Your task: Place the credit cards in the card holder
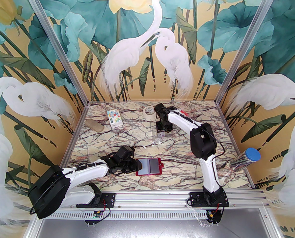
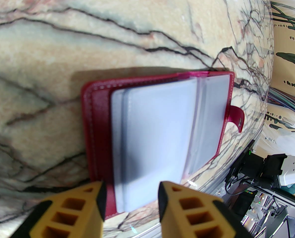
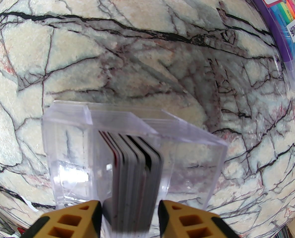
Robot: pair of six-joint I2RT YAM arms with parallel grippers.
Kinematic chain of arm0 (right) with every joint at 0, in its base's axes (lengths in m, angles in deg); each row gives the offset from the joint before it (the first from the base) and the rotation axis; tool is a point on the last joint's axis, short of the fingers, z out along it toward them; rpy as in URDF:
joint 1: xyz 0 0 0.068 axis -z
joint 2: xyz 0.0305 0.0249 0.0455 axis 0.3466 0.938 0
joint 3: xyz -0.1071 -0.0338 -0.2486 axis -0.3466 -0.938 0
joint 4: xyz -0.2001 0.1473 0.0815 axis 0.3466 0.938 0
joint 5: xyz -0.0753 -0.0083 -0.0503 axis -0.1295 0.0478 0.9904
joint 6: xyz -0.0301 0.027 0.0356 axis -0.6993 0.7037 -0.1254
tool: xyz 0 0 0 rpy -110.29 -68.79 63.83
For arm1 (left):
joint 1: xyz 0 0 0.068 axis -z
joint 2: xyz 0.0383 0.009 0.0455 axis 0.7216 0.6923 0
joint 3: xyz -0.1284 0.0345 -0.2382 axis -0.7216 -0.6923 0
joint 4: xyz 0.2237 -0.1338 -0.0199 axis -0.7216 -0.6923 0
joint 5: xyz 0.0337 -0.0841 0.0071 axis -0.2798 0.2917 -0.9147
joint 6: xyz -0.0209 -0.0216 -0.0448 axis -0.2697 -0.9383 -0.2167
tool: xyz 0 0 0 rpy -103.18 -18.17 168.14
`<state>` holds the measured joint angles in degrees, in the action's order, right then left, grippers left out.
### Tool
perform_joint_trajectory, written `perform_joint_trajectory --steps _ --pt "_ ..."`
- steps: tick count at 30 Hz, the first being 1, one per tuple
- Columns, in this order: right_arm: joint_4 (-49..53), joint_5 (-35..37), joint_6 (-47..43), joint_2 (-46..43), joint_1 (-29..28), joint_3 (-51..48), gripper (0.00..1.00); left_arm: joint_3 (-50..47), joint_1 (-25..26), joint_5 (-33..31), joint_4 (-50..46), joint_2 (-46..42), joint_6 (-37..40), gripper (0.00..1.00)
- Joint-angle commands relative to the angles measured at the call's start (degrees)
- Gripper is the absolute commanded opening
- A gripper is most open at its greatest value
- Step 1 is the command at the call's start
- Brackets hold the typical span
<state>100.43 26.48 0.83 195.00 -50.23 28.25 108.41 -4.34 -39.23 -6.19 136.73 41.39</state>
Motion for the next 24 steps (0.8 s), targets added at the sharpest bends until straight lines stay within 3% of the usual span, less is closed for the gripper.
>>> perform_joint_trajectory --steps 1,24 --pt "1.8 2.1 -0.4 1.5 -0.3 1.7 0.43 1.4 -0.3 0.9 0.8 1.3 0.7 0.40" --pt "4.6 5.6 -1.0 1.7 -0.6 3.8 0.41 1.2 -0.2 0.8 1.0 1.3 0.7 0.40"
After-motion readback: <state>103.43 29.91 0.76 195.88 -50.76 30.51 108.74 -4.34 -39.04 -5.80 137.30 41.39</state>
